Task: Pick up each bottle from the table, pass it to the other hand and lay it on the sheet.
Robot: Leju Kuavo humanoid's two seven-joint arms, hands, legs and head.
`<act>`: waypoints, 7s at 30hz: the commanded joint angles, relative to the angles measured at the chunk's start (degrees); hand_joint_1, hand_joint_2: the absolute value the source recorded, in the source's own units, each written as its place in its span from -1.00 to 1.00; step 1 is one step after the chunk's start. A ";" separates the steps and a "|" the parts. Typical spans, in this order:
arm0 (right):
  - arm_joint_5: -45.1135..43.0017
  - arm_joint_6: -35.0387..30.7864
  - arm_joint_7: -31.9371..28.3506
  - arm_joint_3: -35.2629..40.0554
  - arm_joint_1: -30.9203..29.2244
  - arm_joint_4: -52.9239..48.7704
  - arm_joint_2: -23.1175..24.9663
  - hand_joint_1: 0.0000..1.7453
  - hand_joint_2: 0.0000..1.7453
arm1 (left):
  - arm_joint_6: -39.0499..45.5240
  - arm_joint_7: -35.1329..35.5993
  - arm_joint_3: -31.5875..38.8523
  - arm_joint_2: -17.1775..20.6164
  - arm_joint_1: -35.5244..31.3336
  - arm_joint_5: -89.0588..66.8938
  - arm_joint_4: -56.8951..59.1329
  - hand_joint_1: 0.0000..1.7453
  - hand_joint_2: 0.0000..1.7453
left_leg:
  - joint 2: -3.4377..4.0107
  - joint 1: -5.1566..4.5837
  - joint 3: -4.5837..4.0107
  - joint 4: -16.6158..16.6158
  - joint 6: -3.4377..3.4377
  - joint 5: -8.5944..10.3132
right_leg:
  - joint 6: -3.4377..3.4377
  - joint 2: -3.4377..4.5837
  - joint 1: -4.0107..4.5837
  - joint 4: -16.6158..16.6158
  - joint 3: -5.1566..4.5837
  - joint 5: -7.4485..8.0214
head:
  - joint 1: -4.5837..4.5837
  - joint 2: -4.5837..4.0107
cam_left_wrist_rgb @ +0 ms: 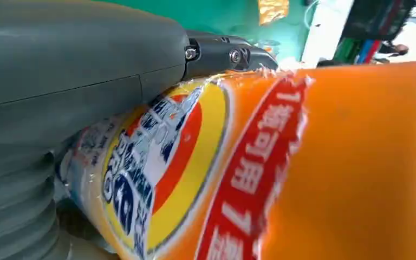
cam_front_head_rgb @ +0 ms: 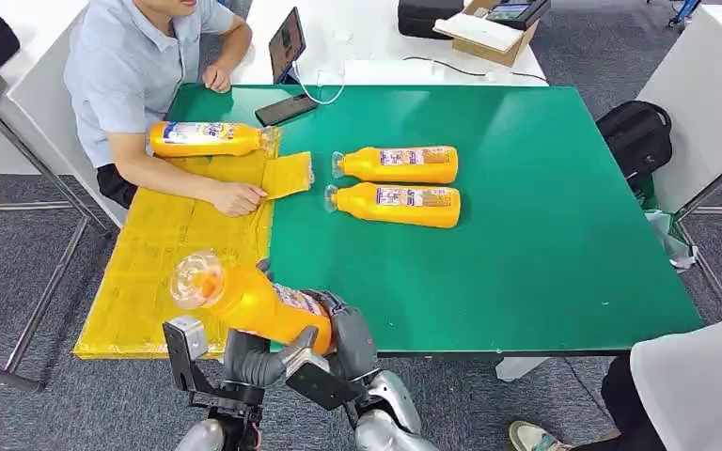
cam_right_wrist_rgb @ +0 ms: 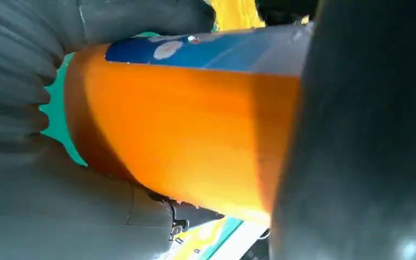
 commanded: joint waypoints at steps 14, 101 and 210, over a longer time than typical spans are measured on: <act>-8.48 0.72 -6.90 7.90 1.80 0.35 -3.01 -1.00 -1.00 | -3.81 3.85 15.70 -1.53 -2.93 18.32 1.41 1.00 1.00 | -0.02 0.08 0.07 0.01 -0.07 -0.03 | -0.09 -0.05 0.08 -0.03 0.12 -0.03 | 0.00 0.00; 40.35 0.61 24.18 -20.56 -21.35 29.25 -14.71 -1.00 1.00 | 24.50 -16.12 3.45 -4.28 -6.45 -25.48 10.31 -1.00 1.00 | -0.18 -0.08 -0.05 0.03 -0.07 0.32 | 0.08 -0.32 -0.07 0.00 0.03 0.21 | -0.02 0.00; -3.04 -10.58 -7.89 0.81 -0.73 -8.37 -2.88 -1.00 -1.00 | 2.35 6.43 11.57 -1.99 -6.41 18.82 6.23 1.00 1.00 | -0.16 0.15 -0.26 0.03 -0.12 0.39 | -0.15 -0.26 0.17 0.01 -0.12 0.27 | 0.02 0.00</act>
